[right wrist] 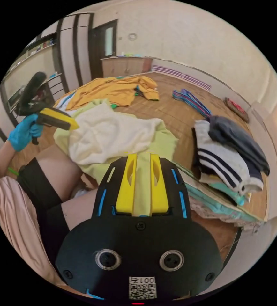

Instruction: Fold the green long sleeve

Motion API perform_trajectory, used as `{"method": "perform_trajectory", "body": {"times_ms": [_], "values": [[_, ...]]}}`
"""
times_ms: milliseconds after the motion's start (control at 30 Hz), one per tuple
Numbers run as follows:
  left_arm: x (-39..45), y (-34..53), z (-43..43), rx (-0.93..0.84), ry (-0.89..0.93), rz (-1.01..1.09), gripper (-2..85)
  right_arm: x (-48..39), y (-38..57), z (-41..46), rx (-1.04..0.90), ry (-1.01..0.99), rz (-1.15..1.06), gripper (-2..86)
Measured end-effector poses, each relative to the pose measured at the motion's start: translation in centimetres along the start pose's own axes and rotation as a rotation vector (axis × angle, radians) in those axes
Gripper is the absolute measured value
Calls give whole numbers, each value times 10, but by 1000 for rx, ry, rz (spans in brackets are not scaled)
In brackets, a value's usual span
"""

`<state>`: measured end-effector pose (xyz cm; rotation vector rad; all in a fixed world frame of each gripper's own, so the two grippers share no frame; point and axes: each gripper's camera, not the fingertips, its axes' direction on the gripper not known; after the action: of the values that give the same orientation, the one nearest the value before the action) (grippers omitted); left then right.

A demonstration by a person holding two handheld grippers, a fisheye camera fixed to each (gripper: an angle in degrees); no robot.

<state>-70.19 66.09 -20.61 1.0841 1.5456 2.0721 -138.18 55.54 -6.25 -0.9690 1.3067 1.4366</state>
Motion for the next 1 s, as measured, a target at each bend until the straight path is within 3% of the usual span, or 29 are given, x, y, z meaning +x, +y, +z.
{"method": "perform_trajectory", "body": {"times_ms": [167,400,567,733,900,1000], "values": [[30,-21,-2,10,-2,145,-7,93,34,14,-45,-125,250,117],[68,-51,17,-20,14,267,7,188,95,36,75,-485,559,141],[29,-54,6,59,-15,34,16,229,106,52,106,-617,612,151],[-55,-16,-32,160,-255,-348,57,249,94,76,27,-717,524,142],[-110,7,-35,73,-371,-450,95,256,80,83,22,-734,455,119],[-129,10,-24,27,-310,-431,111,254,70,82,16,-703,410,109]]}}
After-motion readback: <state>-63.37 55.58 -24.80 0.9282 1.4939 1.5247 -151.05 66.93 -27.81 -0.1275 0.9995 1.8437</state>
